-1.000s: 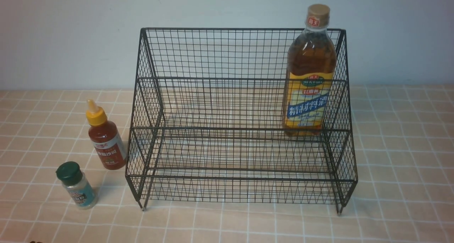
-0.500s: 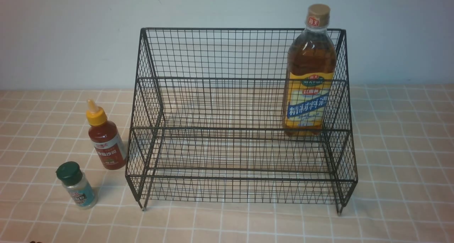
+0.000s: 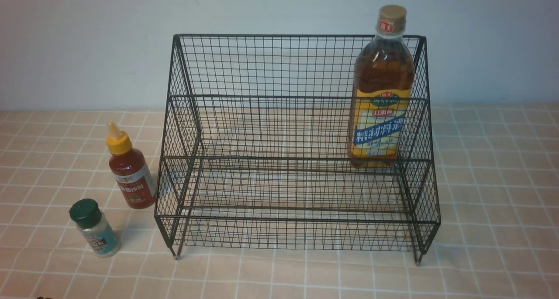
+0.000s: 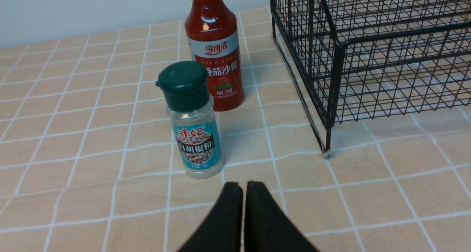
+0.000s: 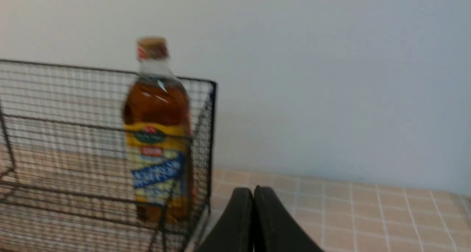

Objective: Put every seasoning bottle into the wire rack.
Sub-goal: Use the left arm to grab the condiment bottle closest to it

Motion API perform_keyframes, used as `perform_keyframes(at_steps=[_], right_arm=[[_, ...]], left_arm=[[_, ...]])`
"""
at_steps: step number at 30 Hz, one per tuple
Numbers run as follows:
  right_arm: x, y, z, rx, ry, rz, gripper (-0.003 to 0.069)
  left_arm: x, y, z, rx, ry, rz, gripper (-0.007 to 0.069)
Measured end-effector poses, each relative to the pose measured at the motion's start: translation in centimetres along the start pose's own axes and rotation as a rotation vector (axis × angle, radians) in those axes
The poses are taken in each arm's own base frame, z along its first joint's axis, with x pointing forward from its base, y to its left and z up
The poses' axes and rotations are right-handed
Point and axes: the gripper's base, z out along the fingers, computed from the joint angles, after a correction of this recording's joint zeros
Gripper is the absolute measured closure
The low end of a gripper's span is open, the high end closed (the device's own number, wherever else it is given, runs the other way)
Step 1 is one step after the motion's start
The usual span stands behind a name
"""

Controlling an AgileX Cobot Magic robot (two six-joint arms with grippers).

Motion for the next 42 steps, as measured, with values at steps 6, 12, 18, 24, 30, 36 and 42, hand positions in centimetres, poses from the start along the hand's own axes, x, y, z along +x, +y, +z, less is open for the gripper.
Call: perform_keyframes(at_steps=[6,12,18,24,30,36,42], right_arm=[[8.0,-0.4,0.5,0.082,0.079,-0.006,0.0672],[11.6,-0.4,0.6,0.082,0.132,-0.013,0.0672],[11.6,-0.3,0.6,0.068,0.127,-0.016,0.0672],[11.6,-0.2,0.6,0.041,0.127,-0.02,0.0672],[11.6,-0.2,0.6,0.041,0.127,-0.02,0.0672],[11.6,-0.2,0.6,0.041,0.128,-0.02,0.0672],[11.6,-0.2,0.6,0.041,0.128,-0.02,0.0672]], left_arm=[[0.0,0.0,0.0,0.0,0.0,0.0,0.0631],[0.0,0.0,0.0,0.0,0.001,0.0,0.0631],[0.0,0.0,0.0,0.0,0.001,0.0,0.0631],[0.0,0.0,0.0,0.0,0.001,0.0,0.0631],[0.0,0.0,0.0,0.0,0.001,0.0,0.0631],[0.0,0.0,0.0,0.0,0.001,0.0,0.0631],[0.0,0.0,0.0,0.0,0.001,0.0,0.0631]])
